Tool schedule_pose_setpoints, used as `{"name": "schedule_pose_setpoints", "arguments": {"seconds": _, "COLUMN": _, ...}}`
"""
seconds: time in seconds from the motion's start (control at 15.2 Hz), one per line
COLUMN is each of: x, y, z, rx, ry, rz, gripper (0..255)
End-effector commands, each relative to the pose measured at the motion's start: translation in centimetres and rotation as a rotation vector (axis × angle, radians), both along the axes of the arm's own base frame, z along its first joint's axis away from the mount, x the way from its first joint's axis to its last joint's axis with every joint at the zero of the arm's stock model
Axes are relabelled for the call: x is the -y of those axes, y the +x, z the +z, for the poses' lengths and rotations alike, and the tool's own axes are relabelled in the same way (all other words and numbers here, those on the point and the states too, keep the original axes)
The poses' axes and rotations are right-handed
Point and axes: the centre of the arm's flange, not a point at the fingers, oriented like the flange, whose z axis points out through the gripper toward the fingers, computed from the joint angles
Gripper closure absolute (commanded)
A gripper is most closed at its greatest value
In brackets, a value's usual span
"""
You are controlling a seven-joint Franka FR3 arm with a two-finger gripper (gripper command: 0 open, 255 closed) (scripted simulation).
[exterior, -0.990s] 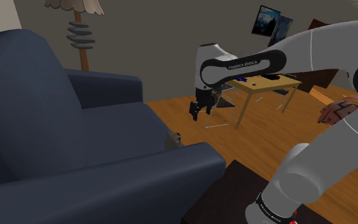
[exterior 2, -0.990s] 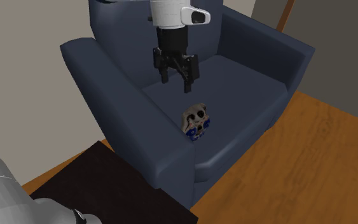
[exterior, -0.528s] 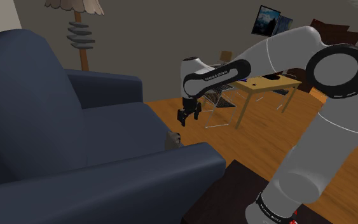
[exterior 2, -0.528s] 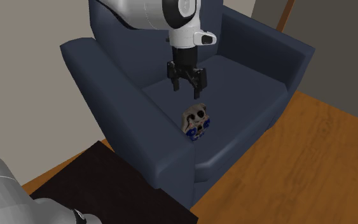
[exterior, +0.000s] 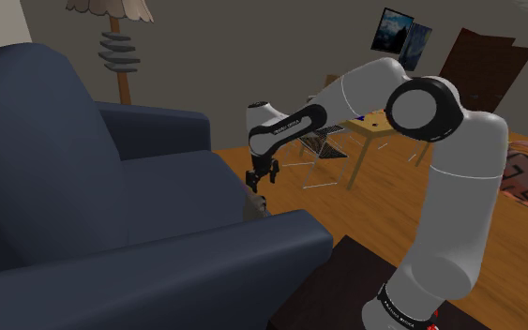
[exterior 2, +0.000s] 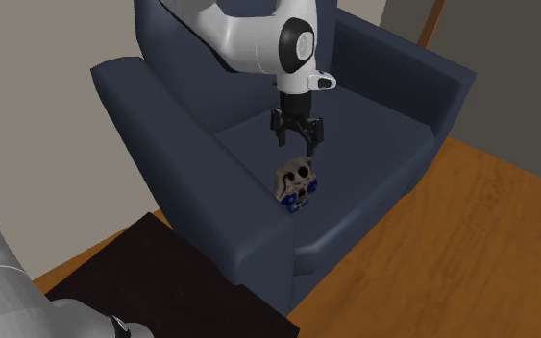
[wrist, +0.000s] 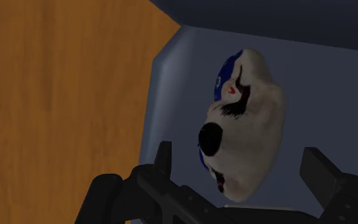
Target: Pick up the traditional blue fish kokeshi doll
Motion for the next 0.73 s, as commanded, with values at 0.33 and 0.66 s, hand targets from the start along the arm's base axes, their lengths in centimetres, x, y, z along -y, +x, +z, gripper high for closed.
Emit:
{"name": "schedule_pose_setpoints", "arguments": {"seconds": 0.33, "x": 0.1, "y": 6.5, "z": -7.2, "rx": -0.023, "ry": -0.017, "rz": 0.012, "gripper": 0}}
{"name": "schedule_pose_setpoints", "arguments": {"seconds": 0.66, "x": 0.1, "y": 6.8, "z": -9.7, "rx": -0.024, "ry": -0.018, "rz": 0.013, "gripper": 0}}
